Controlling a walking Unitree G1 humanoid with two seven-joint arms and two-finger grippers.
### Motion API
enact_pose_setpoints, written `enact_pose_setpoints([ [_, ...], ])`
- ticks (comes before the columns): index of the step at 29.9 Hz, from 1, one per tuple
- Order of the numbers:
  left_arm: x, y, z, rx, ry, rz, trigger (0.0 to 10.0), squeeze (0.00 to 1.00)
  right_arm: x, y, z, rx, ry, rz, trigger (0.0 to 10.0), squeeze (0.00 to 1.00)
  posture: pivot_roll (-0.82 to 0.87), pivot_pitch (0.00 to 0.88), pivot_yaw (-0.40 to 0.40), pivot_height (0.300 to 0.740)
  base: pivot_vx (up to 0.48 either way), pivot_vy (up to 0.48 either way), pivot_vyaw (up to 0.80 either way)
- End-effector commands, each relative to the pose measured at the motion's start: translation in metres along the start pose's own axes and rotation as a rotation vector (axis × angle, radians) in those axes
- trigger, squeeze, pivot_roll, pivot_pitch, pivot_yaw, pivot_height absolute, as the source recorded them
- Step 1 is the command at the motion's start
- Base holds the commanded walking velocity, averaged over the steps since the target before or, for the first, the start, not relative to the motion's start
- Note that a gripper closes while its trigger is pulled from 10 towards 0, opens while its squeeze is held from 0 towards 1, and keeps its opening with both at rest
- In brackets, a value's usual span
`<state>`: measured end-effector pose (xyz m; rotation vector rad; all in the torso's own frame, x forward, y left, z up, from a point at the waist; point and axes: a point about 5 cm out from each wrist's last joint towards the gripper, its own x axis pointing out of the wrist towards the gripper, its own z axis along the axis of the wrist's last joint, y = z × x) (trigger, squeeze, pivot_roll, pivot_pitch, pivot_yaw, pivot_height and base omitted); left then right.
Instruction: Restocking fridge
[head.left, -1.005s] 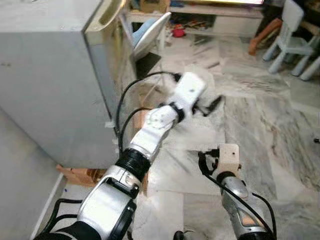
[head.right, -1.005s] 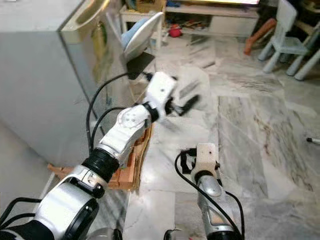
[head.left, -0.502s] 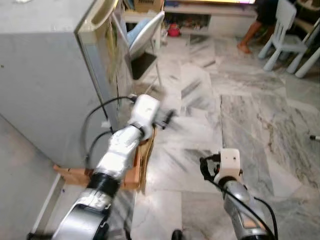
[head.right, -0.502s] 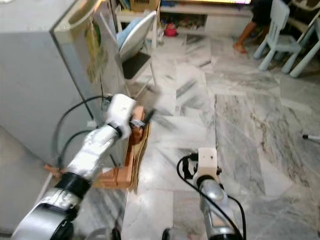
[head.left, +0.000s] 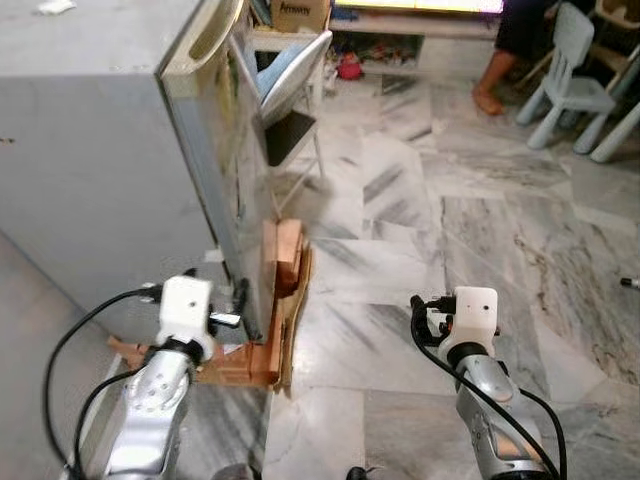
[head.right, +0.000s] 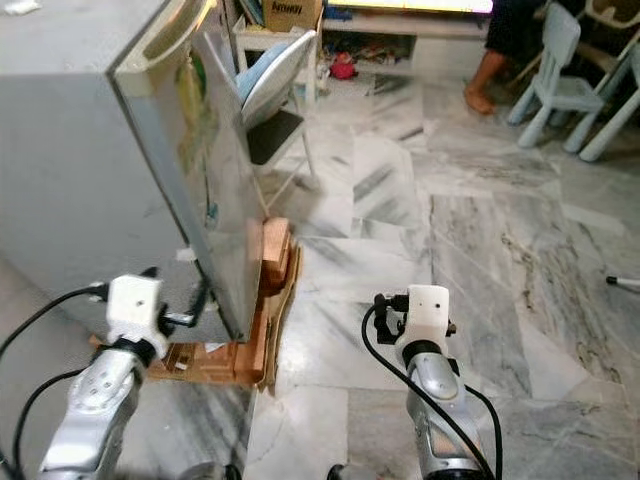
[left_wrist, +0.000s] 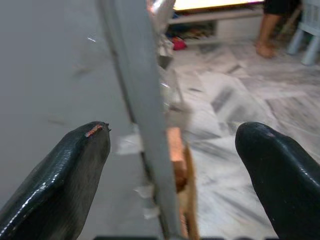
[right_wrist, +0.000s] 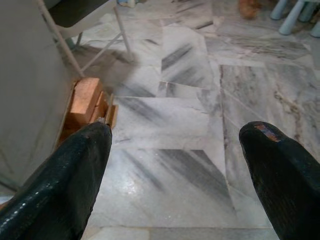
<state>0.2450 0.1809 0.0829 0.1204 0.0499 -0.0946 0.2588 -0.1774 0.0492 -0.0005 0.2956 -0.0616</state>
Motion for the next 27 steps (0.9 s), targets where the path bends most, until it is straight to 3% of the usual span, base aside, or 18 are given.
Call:
enact_pose_setpoints([
  [1, -0.006, 0.008, -0.003, 0.009, 0.017, 0.032, 10.0, 0.00, 0.000, -0.001, 0.004, -0.001, -0.021, 0.008, 10.0, 0.00, 0.03, 0.057, -0.017, 0.740, 0.345, 0.000, 0.00],
  [16, -0.013, -0.006, 0.000, -0.040, 0.056, -0.004, 10.0, 0.00, 0.005, 0.000, 0.003, 0.021, -0.019, 0.003, 10.0, 0.00, 0.03, 0.048, -0.014, 0.740, 0.416, 0.000, 0.00],
  [27, -0.028, -0.011, -0.010, -0.063, 0.106, -0.012, 10.0, 0.00, 0.008, 0.010, 0.000, 0.017, -0.003, 0.031, 10.0, 0.00, 0.04, 0.046, -0.022, 0.740, 0.047, 0.000, 0.00],
])
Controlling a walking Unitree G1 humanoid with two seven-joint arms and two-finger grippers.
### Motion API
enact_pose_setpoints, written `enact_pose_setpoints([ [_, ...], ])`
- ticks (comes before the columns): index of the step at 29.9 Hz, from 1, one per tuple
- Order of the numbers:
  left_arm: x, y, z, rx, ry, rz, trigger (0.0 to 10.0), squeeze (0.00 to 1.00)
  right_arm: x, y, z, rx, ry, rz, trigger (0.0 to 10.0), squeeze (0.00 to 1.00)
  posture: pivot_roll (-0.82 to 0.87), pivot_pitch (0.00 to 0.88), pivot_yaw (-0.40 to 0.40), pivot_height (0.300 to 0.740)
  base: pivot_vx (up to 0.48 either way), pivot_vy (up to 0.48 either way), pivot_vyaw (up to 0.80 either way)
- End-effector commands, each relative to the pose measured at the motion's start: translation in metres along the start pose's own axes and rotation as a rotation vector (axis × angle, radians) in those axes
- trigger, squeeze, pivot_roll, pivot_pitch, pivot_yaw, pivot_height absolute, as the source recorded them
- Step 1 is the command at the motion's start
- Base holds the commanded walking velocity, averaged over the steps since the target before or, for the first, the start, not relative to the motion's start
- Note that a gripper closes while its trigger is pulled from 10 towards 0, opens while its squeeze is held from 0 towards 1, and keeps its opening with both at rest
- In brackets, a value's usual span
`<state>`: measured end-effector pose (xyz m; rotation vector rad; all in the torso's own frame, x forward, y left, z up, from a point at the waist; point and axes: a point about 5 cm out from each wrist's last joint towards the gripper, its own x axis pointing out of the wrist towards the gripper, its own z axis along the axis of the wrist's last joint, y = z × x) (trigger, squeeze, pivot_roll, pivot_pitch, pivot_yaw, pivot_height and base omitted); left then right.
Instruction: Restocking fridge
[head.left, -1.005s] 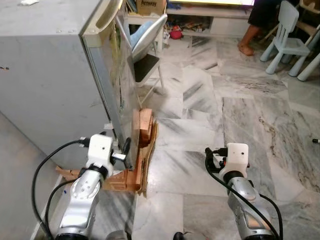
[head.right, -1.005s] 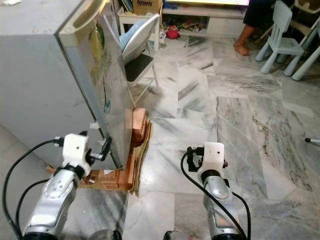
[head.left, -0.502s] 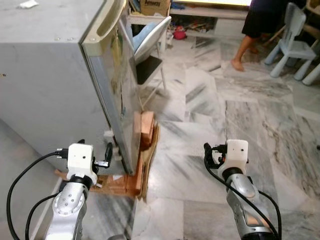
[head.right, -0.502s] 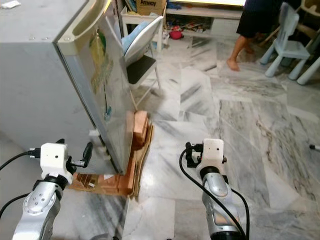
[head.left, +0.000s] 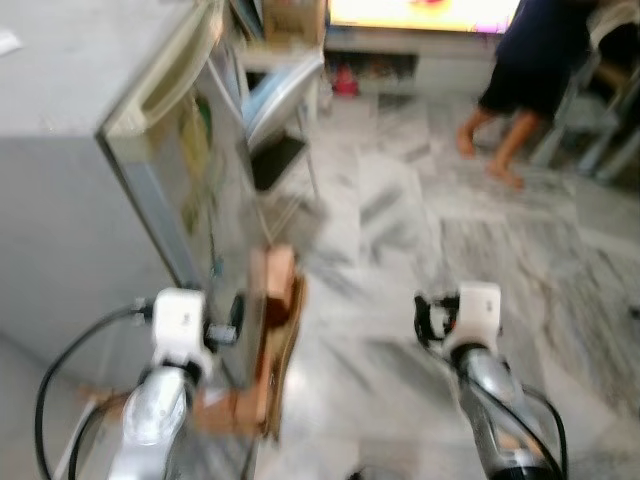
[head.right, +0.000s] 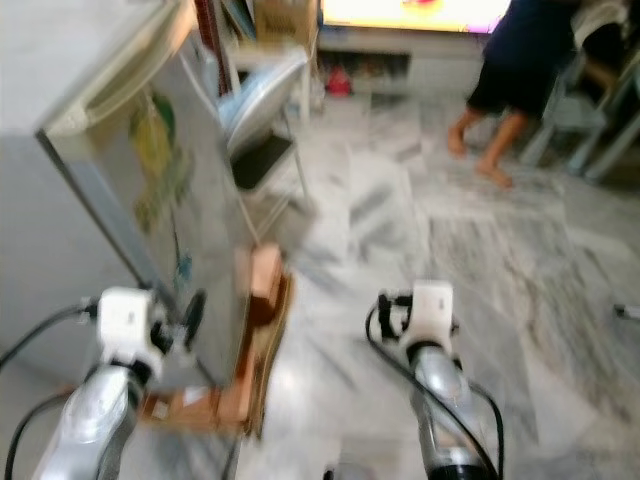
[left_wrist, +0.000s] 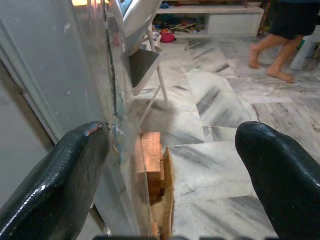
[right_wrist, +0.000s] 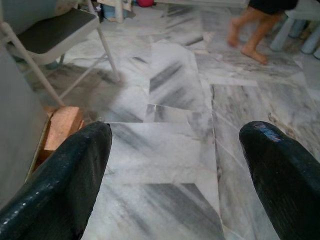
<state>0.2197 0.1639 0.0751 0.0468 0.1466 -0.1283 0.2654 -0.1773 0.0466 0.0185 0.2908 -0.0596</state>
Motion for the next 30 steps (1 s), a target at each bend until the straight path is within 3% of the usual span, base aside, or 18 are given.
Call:
enact_pose_setpoints([
  [1, -0.006, 0.009, -0.004, 0.010, 0.020, 0.033, 10.0, 0.00, 0.001, 0.009, 0.000, -0.002, 0.003, 0.026, 10.0, 0.00, 0.04, 0.046, -0.022, 0.740, 0.000, 0.000, 0.00],
  [11, -0.004, 0.010, -0.006, 0.010, 0.038, 0.048, 10.0, 0.00, 0.002, 0.009, 0.000, -0.008, 0.006, 0.028, 10.0, 0.00, 0.05, 0.057, -0.029, 0.740, 0.000, 0.000, 0.00],
  [15, 0.008, 0.010, -0.002, 0.005, 0.035, 0.025, 10.0, 0.00, 0.001, 0.011, -0.002, -0.019, 0.022, 0.042, 10.0, 0.00, 0.04, 0.060, -0.037, 0.740, 0.000, 0.000, 0.00],
  [17, 0.014, 0.013, 0.000, 0.043, 0.034, 0.009, 10.0, 0.00, 0.001, 0.012, -0.005, -0.023, 0.044, 0.048, 10.0, 0.00, 0.04, 0.062, -0.040, 0.740, 0.000, 0.000, 0.00],
  [19, 0.029, 0.022, 0.004, 0.034, 0.037, 0.029, 10.0, 0.00, 0.000, 0.011, -0.015, -0.045, 0.104, 0.061, 10.0, 0.00, 0.03, 0.062, -0.042, 0.740, 0.000, 0.000, 0.00],
  [30, 0.063, 0.022, 0.010, 0.073, 0.045, -0.009, 10.0, 0.00, -0.002, 0.007, -0.014, -0.049, 0.107, 0.046, 10.0, 0.00, 0.01, 0.069, -0.055, 0.740, 0.000, 0.000, 0.00],
])
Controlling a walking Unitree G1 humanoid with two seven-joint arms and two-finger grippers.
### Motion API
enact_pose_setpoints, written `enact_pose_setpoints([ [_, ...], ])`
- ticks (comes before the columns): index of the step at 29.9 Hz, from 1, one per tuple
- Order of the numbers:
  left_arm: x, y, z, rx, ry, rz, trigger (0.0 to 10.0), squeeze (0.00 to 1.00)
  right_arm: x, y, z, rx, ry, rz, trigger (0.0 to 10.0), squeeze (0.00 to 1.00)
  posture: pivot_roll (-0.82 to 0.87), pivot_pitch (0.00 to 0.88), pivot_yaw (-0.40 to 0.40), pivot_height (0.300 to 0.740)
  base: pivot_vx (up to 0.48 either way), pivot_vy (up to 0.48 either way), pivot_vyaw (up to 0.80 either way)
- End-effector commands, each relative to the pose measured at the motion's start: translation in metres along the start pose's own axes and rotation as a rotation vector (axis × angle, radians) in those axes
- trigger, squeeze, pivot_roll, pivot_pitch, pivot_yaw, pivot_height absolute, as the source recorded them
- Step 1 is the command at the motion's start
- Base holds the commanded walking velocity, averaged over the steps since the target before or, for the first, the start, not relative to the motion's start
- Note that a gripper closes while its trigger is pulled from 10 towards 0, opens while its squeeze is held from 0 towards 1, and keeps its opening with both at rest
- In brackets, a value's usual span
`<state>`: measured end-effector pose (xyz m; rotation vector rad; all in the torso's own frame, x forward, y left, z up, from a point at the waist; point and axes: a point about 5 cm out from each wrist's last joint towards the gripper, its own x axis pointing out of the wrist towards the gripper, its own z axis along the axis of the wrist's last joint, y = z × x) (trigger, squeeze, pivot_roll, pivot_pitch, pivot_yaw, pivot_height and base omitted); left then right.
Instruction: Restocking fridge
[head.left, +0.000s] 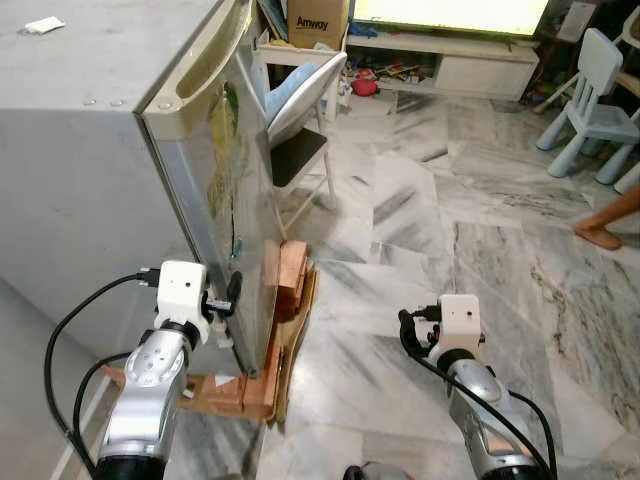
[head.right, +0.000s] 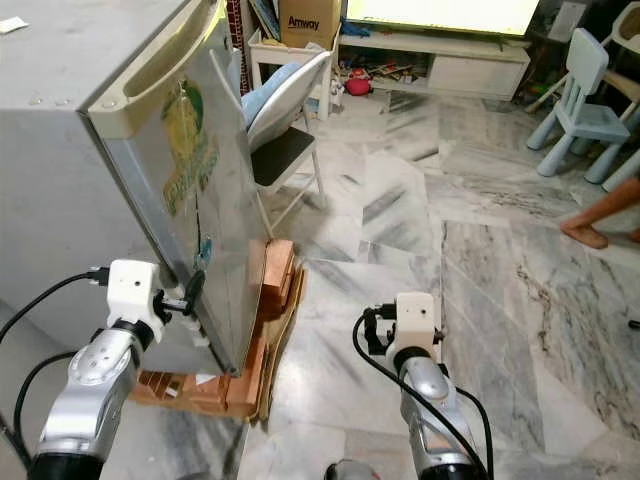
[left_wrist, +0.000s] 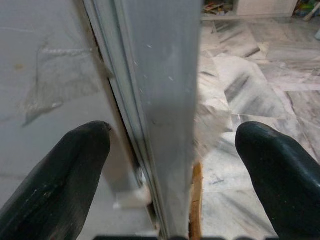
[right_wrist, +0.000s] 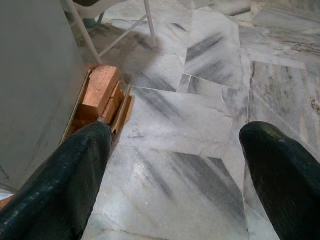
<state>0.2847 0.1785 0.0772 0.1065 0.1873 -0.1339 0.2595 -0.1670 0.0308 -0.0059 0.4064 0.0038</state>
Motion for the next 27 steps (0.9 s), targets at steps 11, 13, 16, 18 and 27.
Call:
enact_pose_setpoints([
  [11, 0.029, -0.014, 0.019, -0.005, -0.048, -0.070, 10.0, 0.00, -0.003, -0.002, 0.002, -0.017, -0.004, -0.005, 10.0, 0.00, -0.01, 0.071, -0.049, 0.740, 0.000, 0.000, 0.00],
  [13, 0.034, -0.021, 0.026, -0.011, -0.069, -0.098, 10.0, 0.00, -0.003, -0.001, 0.002, -0.017, -0.003, -0.003, 10.0, 0.00, -0.01, 0.072, -0.049, 0.740, 0.000, 0.000, 0.00],
  [16, 0.038, -0.028, 0.032, -0.014, -0.088, -0.124, 10.0, 0.00, -0.003, -0.001, 0.002, -0.017, -0.002, -0.002, 10.0, 0.00, -0.01, 0.071, -0.049, 0.740, 0.000, 0.000, 0.00],
  [18, 0.041, -0.037, 0.038, -0.019, -0.106, -0.161, 10.0, 0.00, -0.003, 0.000, 0.002, -0.017, 0.000, 0.000, 10.0, 0.00, -0.01, 0.070, -0.046, 0.740, 0.000, 0.000, 0.00],
  [27, 0.045, -0.057, 0.046, -0.016, -0.130, -0.245, 10.0, 0.00, -0.002, 0.002, 0.002, -0.012, 0.002, 0.001, 10.0, 0.00, -0.01, 0.064, -0.038, 0.740, 0.000, 0.000, 0.00],
])
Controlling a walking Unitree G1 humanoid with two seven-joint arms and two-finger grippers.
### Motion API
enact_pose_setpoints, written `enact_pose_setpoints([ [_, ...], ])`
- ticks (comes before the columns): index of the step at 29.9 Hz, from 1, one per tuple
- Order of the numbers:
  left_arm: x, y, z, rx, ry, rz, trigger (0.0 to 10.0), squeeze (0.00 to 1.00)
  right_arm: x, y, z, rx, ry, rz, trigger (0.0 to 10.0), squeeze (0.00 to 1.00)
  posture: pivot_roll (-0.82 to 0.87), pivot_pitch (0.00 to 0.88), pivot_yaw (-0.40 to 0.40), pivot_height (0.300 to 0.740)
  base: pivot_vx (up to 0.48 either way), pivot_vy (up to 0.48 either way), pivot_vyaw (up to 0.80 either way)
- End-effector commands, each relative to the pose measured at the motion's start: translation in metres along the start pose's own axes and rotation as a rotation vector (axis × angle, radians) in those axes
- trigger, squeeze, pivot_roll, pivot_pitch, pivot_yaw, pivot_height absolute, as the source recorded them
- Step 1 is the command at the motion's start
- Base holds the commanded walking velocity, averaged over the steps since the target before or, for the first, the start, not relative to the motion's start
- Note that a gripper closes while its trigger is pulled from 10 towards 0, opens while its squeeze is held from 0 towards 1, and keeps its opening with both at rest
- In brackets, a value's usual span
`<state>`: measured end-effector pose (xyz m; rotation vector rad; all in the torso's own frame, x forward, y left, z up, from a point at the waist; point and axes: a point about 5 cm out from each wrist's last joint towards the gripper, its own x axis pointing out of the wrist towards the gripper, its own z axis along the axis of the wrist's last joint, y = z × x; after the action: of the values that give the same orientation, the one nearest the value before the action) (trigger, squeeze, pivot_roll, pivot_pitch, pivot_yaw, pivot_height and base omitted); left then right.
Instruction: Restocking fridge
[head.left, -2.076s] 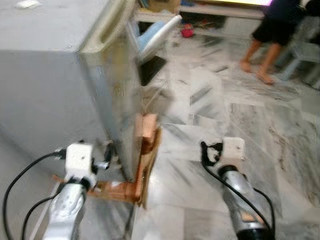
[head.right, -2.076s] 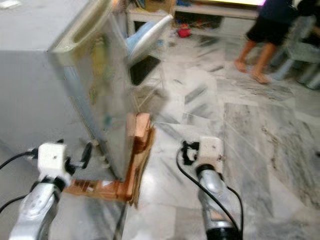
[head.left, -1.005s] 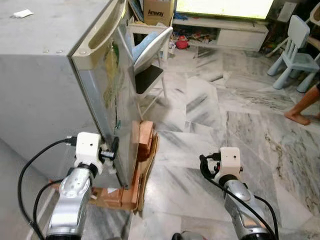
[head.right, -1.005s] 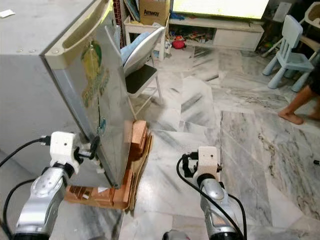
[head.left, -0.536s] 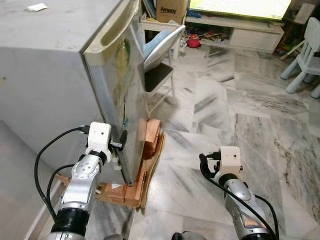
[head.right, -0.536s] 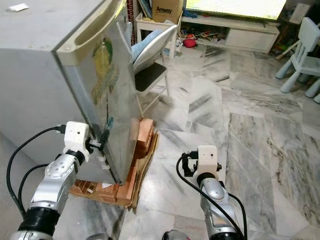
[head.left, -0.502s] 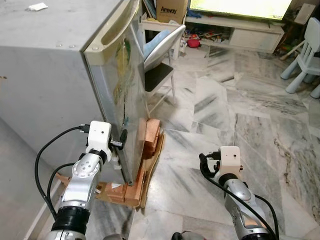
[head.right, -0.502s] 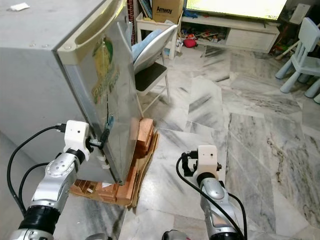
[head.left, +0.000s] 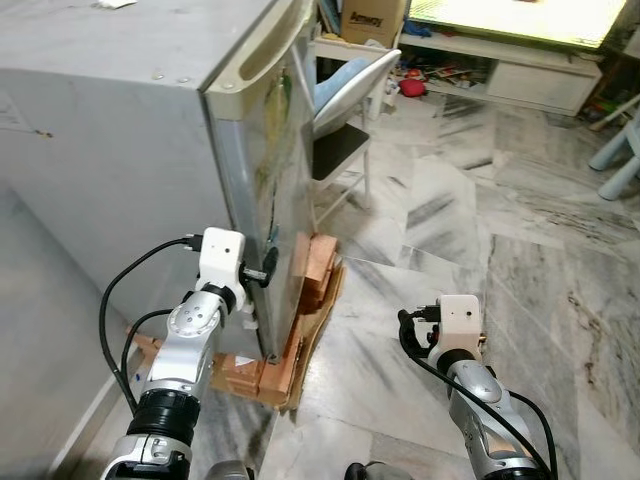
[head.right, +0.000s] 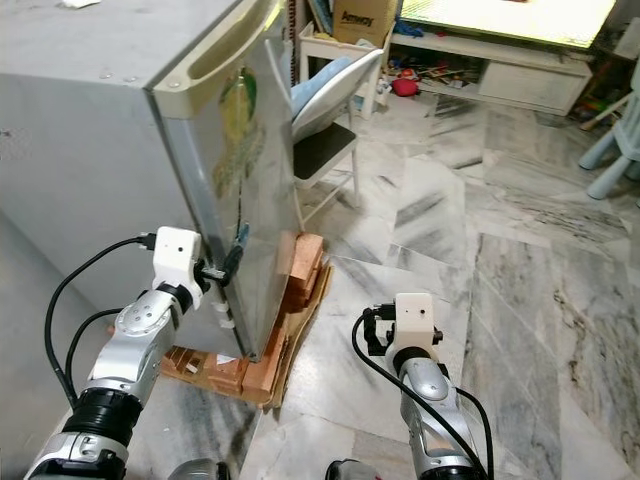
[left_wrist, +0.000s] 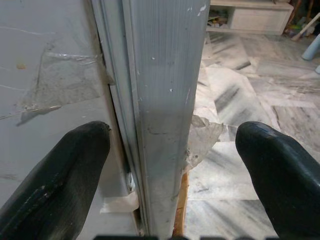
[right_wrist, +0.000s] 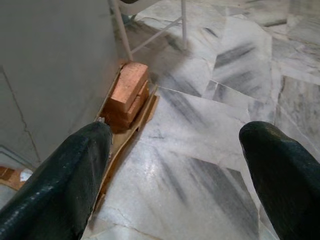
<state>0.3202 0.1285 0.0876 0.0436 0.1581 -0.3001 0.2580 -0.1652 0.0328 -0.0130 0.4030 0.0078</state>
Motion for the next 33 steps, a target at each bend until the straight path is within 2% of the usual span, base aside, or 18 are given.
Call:
enact_pose_setpoints([
  [1, 0.010, -0.016, 0.023, 0.036, -0.086, -0.086, 10.0, 0.00, 0.001, 0.001, 0.000, -0.003, 0.005, -0.001, 10.0, 0.00, 0.00, 0.063, -0.036, 0.740, 0.000, 0.000, 0.00],
  [5, 0.010, -0.019, 0.022, 0.050, -0.081, -0.102, 10.0, 0.00, 0.002, 0.003, 0.001, 0.001, 0.004, 0.001, 10.0, 0.00, 0.00, 0.064, -0.033, 0.740, 0.000, 0.000, 0.00],
  [13, 0.010, -0.016, 0.019, 0.062, -0.074, -0.097, 10.0, 0.00, 0.003, 0.004, 0.001, 0.004, 0.003, 0.002, 10.0, 0.00, 0.00, 0.062, -0.030, 0.740, 0.000, 0.000, 0.00],
  [17, 0.013, -0.023, 0.023, 0.060, -0.076, -0.145, 10.0, 0.00, 0.003, 0.004, 0.000, 0.005, 0.005, 0.003, 10.0, 0.00, 0.00, 0.060, -0.027, 0.740, 0.000, 0.000, 0.00],
  [21, 0.007, -0.026, 0.014, 0.093, -0.054, -0.171, 10.0, 0.00, 0.003, 0.004, 0.000, 0.006, 0.006, 0.003, 10.0, 0.00, -0.01, 0.060, -0.025, 0.740, 0.000, 0.000, 0.00],
  [27, 0.001, -0.022, -0.004, 0.096, -0.004, -0.152, 10.0, 0.00, 0.004, 0.005, -0.001, 0.007, 0.013, 0.007, 10.0, 0.00, 0.00, 0.062, -0.030, 0.740, 0.000, 0.000, 0.00],
  [33, 0.010, -0.014, -0.003, 0.109, 0.015, -0.099, 10.0, 0.00, 0.005, 0.006, 0.000, 0.001, 0.013, 0.012, 10.0, 0.00, 0.00, 0.060, -0.034, 0.740, 0.000, 0.000, 0.00],
])
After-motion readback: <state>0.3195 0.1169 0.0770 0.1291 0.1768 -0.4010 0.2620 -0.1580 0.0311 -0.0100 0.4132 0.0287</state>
